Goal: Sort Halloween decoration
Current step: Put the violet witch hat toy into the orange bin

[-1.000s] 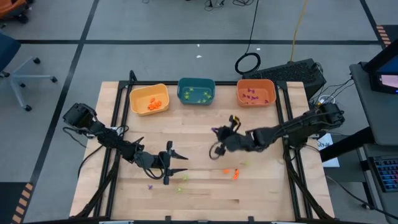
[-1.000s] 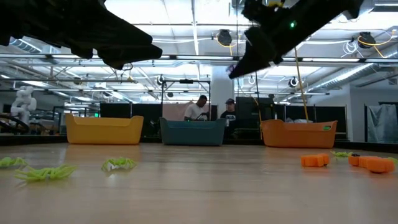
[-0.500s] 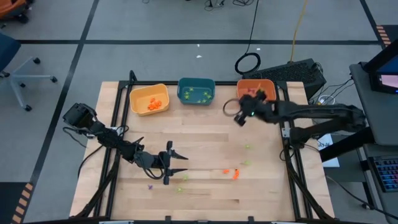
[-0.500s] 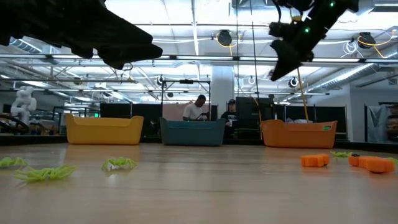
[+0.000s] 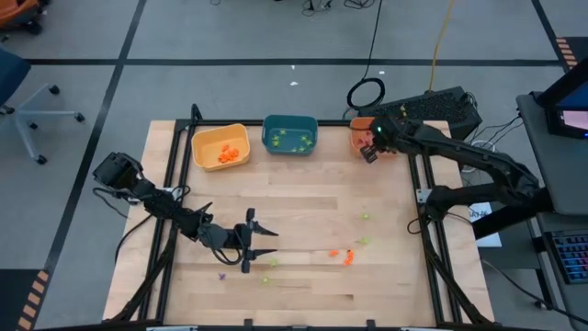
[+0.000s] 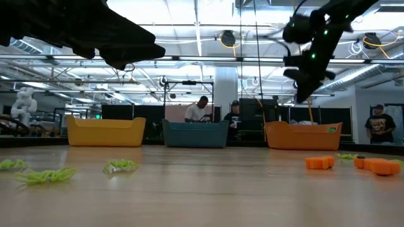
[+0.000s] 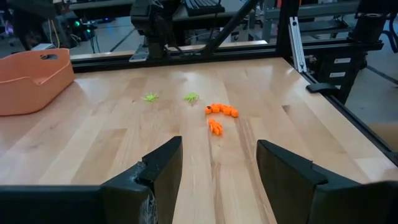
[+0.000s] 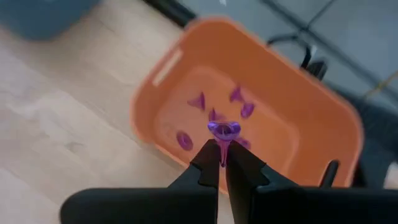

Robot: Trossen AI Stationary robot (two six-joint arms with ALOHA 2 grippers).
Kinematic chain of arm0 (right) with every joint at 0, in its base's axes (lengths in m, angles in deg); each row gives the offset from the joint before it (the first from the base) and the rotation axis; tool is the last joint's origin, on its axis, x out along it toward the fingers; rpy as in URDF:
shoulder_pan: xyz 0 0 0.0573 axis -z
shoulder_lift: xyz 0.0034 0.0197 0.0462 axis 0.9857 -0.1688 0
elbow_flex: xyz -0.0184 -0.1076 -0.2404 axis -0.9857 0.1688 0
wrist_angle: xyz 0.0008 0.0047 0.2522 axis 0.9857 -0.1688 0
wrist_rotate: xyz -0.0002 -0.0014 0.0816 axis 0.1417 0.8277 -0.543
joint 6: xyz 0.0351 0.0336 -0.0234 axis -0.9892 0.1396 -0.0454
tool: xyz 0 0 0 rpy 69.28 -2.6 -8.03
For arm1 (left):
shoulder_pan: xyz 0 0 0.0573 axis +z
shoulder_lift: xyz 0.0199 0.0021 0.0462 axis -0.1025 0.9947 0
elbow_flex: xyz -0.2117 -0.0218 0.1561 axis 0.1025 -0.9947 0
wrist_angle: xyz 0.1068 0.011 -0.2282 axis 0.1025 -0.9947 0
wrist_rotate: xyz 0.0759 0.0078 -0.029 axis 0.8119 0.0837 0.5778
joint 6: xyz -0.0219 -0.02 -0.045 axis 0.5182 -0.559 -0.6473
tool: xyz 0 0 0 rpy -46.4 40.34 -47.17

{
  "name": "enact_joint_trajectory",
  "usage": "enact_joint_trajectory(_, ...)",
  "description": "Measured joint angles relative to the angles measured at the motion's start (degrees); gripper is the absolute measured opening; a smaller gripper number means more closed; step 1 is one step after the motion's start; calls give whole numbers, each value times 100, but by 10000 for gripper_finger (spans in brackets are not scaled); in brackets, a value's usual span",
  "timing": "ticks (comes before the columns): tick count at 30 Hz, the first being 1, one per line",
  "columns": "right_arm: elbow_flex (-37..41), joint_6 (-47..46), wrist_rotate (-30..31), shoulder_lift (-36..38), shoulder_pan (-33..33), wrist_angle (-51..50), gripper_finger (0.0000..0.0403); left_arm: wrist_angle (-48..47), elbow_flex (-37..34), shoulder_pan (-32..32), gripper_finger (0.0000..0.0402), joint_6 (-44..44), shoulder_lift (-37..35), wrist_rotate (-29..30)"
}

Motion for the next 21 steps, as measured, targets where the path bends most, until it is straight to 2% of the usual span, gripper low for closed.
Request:
enact_joint_trajectory(4, 2, -150, -656, -445, 597, 71, 0, 0, 0, 0, 205, -1, 0, 4)
enact_joint_trajectory(6, 2, -223, -793, -684, 770, 123, 0, 0, 0, 0, 205, -3, 0, 9)
enact_joint_trajectory(16, 2, -564, -749, -1599, 946, 526, 1, -1, 0, 0, 205, 1, 0, 24)
enact_joint_trajectory(21, 2, -646, -457, -1791, 944, 695, 37, -2, 0, 0, 205, -3, 0, 26)
